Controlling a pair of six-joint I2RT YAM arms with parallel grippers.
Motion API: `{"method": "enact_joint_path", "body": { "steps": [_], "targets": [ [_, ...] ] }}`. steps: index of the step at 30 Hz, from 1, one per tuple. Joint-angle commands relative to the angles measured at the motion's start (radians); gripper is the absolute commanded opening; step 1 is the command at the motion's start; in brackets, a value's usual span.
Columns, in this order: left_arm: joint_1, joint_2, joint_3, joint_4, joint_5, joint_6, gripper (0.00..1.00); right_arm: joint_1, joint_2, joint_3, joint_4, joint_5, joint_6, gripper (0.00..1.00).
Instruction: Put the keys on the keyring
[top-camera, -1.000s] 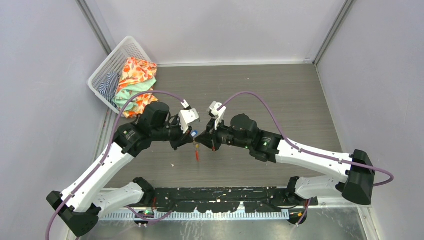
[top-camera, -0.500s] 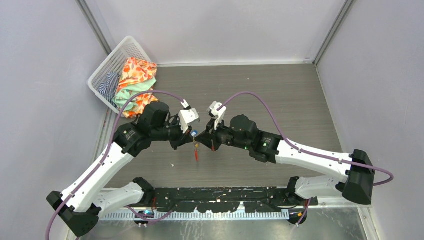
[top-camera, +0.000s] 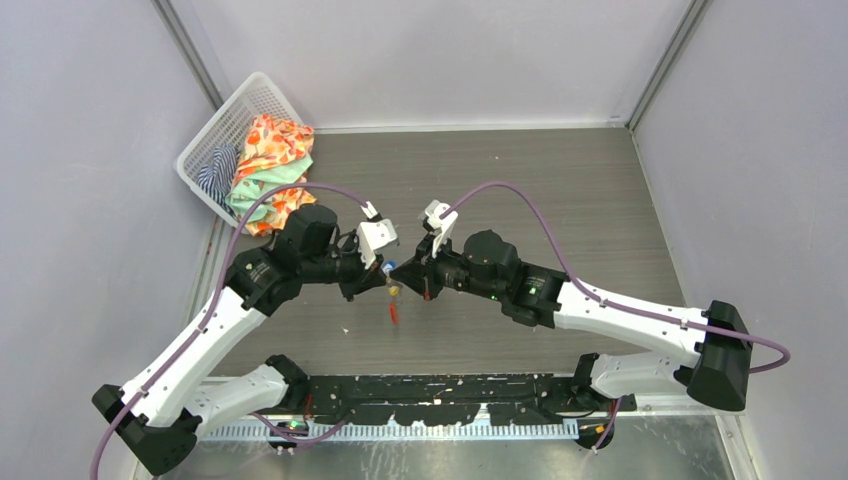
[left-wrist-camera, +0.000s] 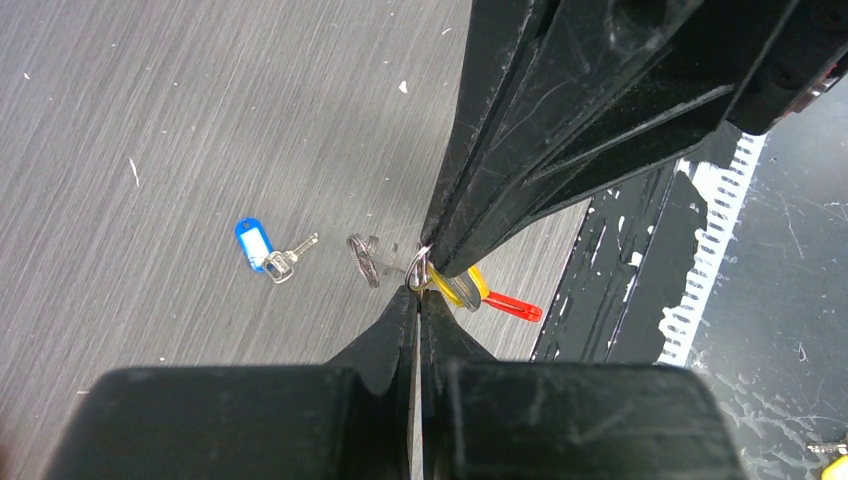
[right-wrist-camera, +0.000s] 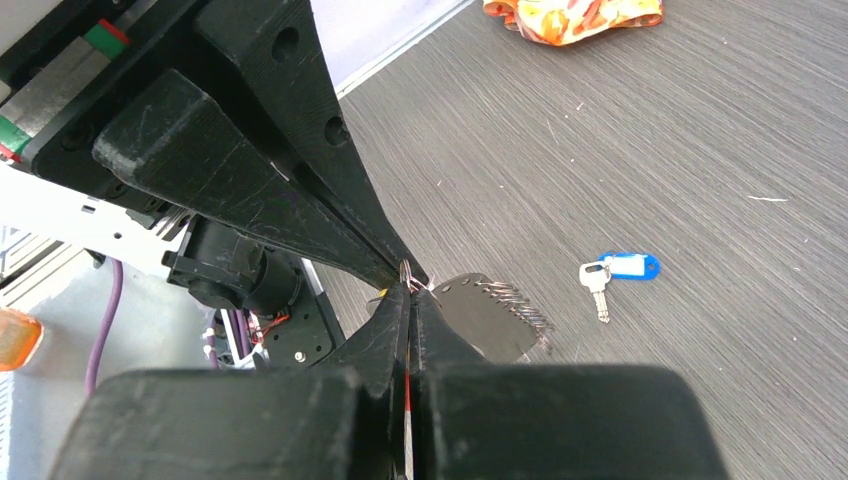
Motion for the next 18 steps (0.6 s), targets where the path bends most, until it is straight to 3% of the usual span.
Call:
{"method": "enact_joint_path", "body": {
  "steps": [1,18],
  "targets": [
    [0.0,-0.03,-0.003,0.038,0.045,0.0,0.0,-0.001,-0.028,-0.003,0.036,0.042,0.005,0.01],
    [0.0,-0.041,-0.006,0.056,0.036,-0.009,0.0,-0.003,-0.033,-0.018,-0.004,0.097,0.006,0.01]
  ]
}}
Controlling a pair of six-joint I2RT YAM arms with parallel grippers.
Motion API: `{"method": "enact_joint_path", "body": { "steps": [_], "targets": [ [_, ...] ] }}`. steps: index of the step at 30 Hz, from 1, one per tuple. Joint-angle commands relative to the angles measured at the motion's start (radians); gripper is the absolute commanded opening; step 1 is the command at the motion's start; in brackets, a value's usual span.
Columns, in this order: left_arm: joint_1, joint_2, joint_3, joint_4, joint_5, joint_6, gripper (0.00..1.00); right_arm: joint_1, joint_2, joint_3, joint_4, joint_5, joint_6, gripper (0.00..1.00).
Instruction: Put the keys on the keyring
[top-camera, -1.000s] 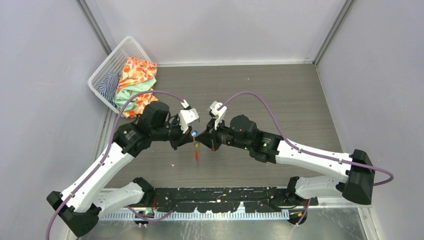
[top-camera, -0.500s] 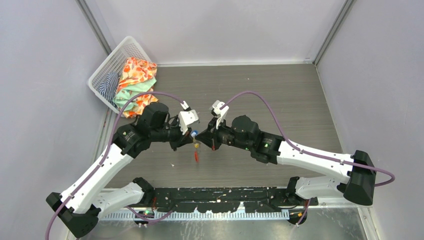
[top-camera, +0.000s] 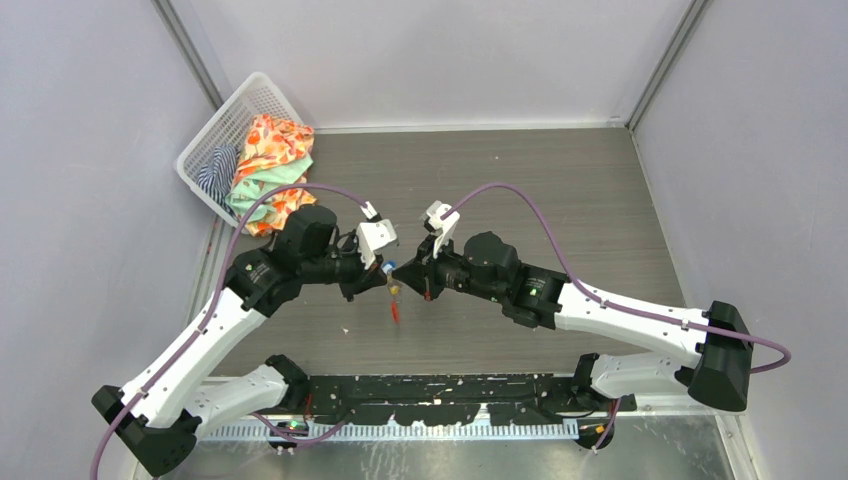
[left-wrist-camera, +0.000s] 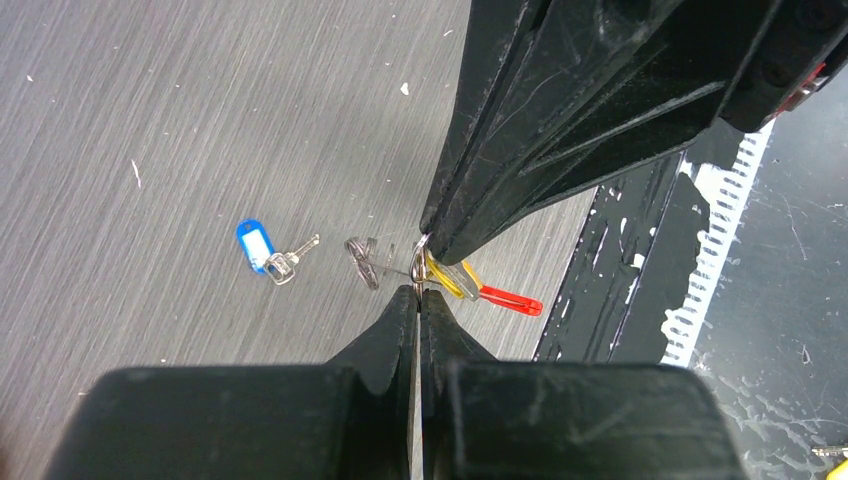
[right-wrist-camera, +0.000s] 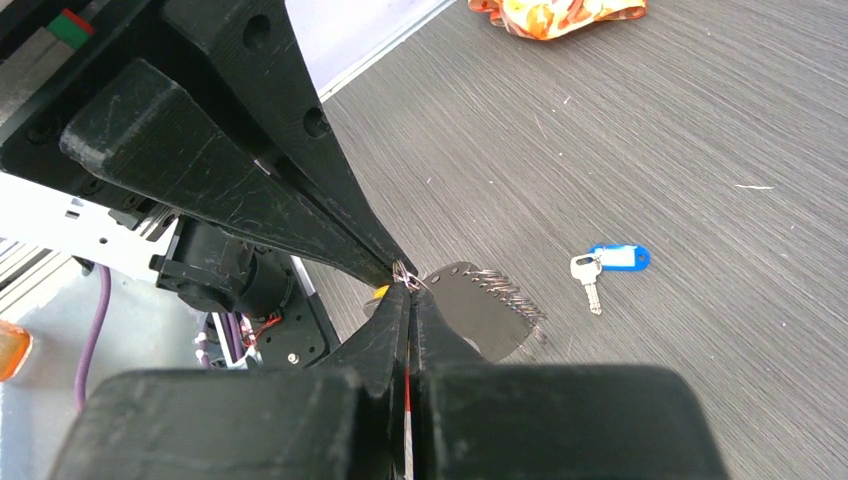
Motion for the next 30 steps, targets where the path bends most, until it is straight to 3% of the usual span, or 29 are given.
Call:
{"method": "enact_joint_path", "body": {
  "steps": [1,19,27,30],
  "targets": [
    [0.0,-0.036,0.005,0.048,0.035,-0.01,0.0,-0.008,-0.026,-0.008,0.002,0.066,-0.002,0.01],
    [0.0,-0.059,-0.007,0.086,0.038,-0.017,0.0,-0.033,-0.046,-0.034,-0.01,0.062,0.031,0.01],
    [0.0,-0.086,-0.021,0.129,0.068,-0.009,0.0,-0.06,-0.045,-0.043,-0.03,-0.027,0.061,0.01],
    [0.0,-0.097,-0.025,0.149,0.085,0.004,0.0,-0.069,-0.058,-0.042,-0.042,-0.054,0.064,0.12]
  ]
}}
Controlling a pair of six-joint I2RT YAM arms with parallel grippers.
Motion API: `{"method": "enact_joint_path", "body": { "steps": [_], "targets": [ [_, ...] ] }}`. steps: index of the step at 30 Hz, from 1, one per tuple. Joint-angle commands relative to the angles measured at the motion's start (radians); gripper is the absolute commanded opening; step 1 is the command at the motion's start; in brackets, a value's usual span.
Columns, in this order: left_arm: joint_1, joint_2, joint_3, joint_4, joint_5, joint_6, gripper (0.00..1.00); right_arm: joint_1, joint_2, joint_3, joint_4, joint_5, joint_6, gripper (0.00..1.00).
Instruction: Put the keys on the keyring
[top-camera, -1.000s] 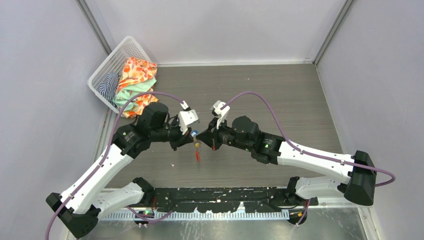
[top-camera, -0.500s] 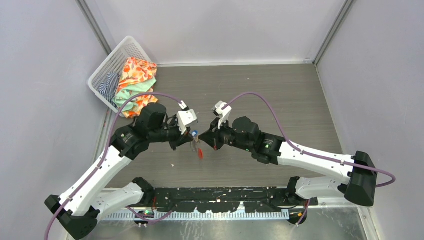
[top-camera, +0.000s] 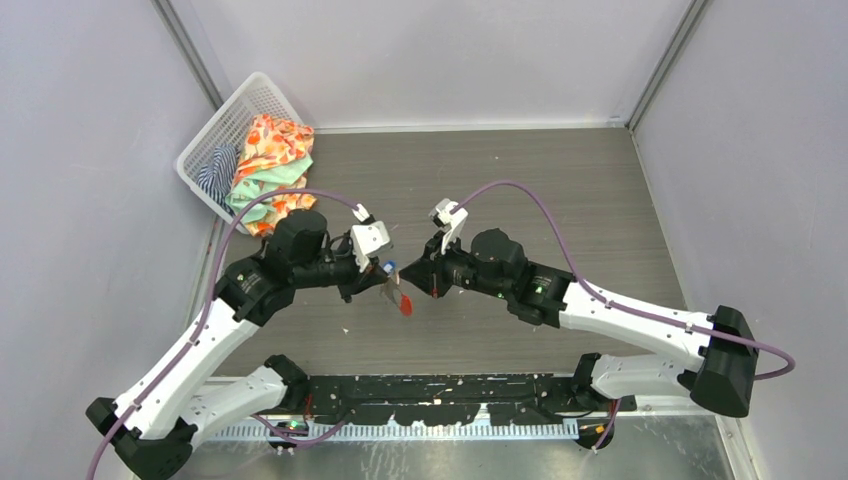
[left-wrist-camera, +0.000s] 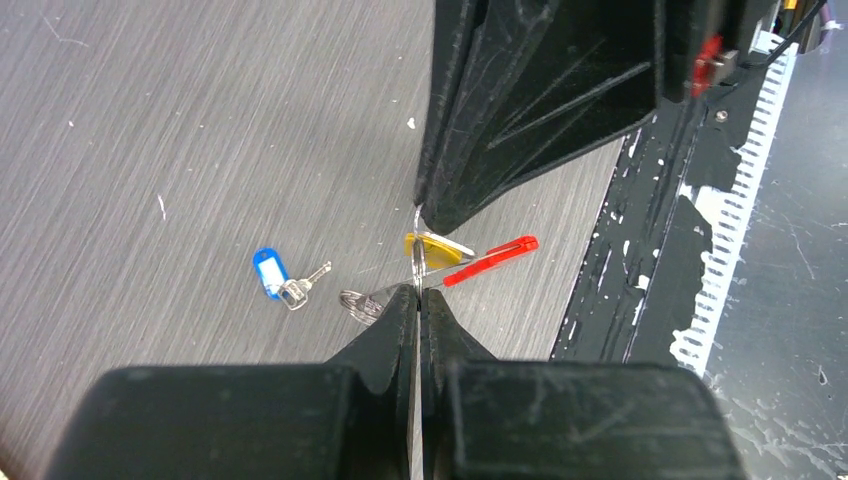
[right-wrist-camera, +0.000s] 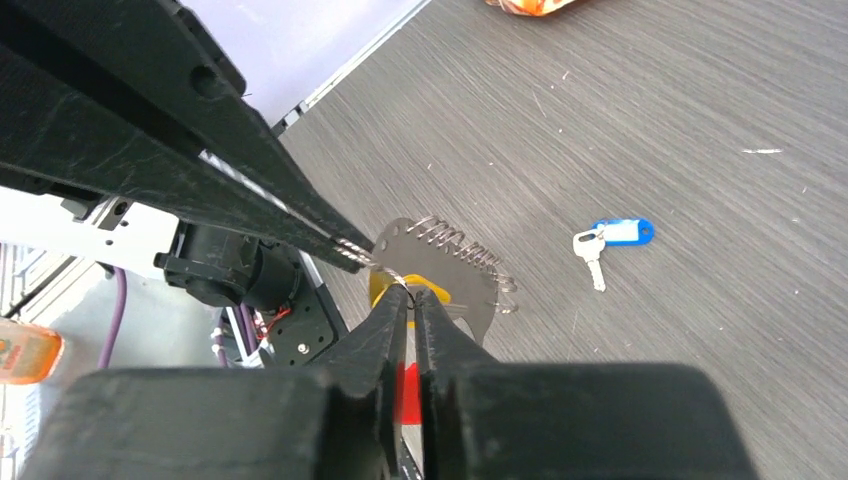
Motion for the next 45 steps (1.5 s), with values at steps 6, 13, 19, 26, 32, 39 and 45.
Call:
{"method": "enact_joint_path", "body": {
  "steps": [6,13,19,26,32,39,45],
  "targets": [
    [-0.002,-0.053,0.0,0.104,0.146,0.038,0.0,-0.056,-0.118,0.03,-0.1,-0.082,-0.046,0.44],
    [-0.002,-0.045,0.017,0.115,0.22,0.057,0.0,-0.094,-0.169,0.15,-0.242,-0.227,-0.179,0.59],
    [-0.002,-0.022,0.064,0.12,0.297,0.042,0.0,-0.094,-0.129,0.224,-0.259,-0.382,-0.25,0.58],
    [-0.002,-0.011,0.106,0.169,0.377,-0.046,0.0,-0.094,-0.072,0.284,-0.284,-0.503,-0.276,0.43],
    [-0.002,0.001,0.122,0.171,0.434,-0.094,0.0,-0.097,-0.087,0.276,-0.278,-0.52,-0.272,0.29],
    [-0.003,0.005,0.116,0.151,0.435,-0.098,0.0,-0.098,-0.112,0.253,-0.251,-0.495,-0.256,0.06],
    [-0.002,0.007,0.094,0.129,0.431,-0.094,0.03,-0.098,-0.111,0.258,-0.255,-0.505,-0.254,0.01]
  ]
}}
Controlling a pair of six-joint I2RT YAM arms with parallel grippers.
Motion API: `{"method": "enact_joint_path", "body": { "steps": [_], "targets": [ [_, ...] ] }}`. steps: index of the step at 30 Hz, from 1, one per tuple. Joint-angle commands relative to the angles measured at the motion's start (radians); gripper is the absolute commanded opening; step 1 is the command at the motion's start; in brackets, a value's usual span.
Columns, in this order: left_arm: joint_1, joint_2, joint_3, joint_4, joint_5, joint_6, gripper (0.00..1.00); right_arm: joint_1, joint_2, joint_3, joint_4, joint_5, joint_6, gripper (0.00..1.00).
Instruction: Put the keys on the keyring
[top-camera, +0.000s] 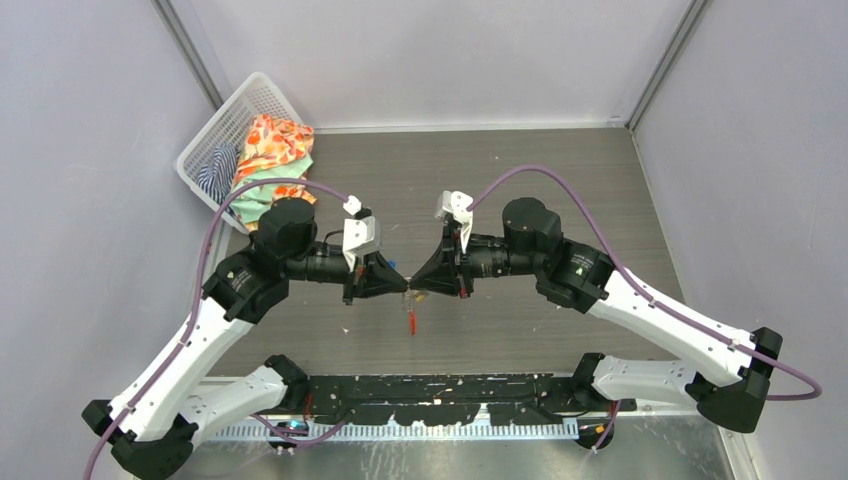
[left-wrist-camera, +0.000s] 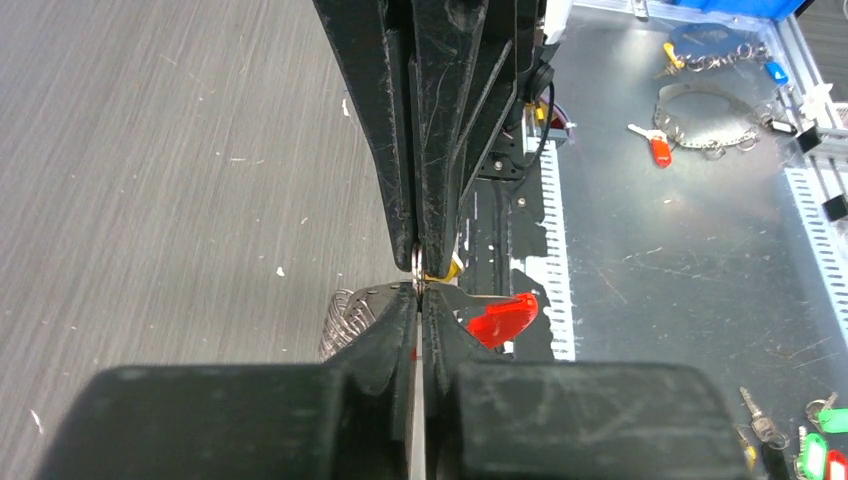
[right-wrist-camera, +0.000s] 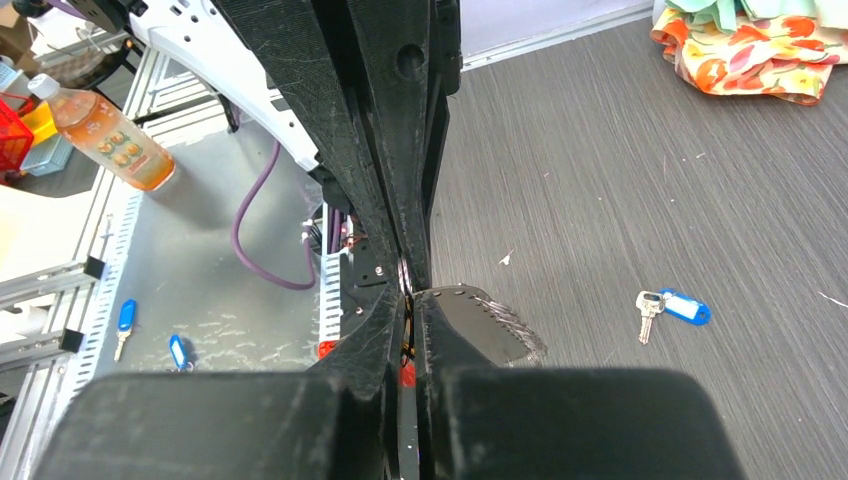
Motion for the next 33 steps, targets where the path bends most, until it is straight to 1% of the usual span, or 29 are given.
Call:
{"method": "enact_joint_path", "body": {
  "steps": [1,3,5,8,11,17,23,30,33],
  "targets": [
    [-0.002,0.001,0.013,-0.004,0.024,0.01,0.16,-0.004,-0.027,0.023,0.029,-0.006,0.002,0.01],
    [-0.002,0.011,0.034,-0.058,0.021,0.065,0.27,-0.004,-0.014,0.049,-0.03,-0.006,-0.016,0.01],
    [-0.002,0.029,0.071,-0.139,0.021,0.153,0.35,-0.004,0.004,0.09,-0.13,0.0,-0.045,0.01],
    [-0.002,0.066,0.128,-0.253,0.022,0.271,0.39,-0.004,0.025,0.137,-0.225,0.018,-0.081,0.01],
    [-0.004,0.108,0.18,-0.322,0.038,0.33,0.39,-0.004,0.055,0.194,-0.308,0.025,-0.119,0.01],
    [-0.017,0.174,0.238,-0.322,0.028,0.336,0.39,-0.002,0.114,0.279,-0.394,0.022,-0.124,0.01],
    [-0.042,0.18,0.236,-0.268,0.014,0.302,0.36,-0.001,0.141,0.315,-0.42,0.018,-0.153,0.01],
    [-0.046,0.184,0.24,-0.272,0.015,0.299,0.33,0.004,0.169,0.344,-0.449,0.003,-0.168,0.01],
    [-0.051,0.19,0.234,-0.259,0.017,0.292,0.3,0.005,0.183,0.358,-0.453,-0.005,-0.17,0.01]
  ]
}}
